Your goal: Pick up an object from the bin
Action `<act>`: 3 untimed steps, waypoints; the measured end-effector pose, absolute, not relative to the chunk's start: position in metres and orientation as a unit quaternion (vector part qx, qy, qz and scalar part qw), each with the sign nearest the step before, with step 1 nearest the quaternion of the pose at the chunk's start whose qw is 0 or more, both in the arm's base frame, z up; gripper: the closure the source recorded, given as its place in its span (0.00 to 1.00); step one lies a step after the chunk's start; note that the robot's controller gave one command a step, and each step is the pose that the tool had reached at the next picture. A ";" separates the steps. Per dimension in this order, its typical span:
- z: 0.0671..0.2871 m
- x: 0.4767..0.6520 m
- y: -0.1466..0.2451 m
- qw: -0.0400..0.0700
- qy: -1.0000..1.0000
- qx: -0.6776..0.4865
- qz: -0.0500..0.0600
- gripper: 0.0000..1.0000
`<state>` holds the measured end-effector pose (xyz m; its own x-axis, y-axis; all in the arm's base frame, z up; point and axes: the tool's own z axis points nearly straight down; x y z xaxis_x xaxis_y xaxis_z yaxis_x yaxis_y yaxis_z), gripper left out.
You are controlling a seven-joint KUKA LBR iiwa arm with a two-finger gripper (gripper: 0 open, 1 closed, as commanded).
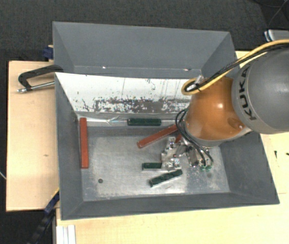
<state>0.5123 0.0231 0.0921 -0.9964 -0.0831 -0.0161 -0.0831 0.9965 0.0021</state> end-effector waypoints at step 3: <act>0.080 0.506 0.022 0.001 0.995 -0.103 0.001 1.00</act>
Offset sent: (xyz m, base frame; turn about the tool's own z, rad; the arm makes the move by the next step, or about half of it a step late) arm 0.0020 0.0032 -0.0221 -0.3275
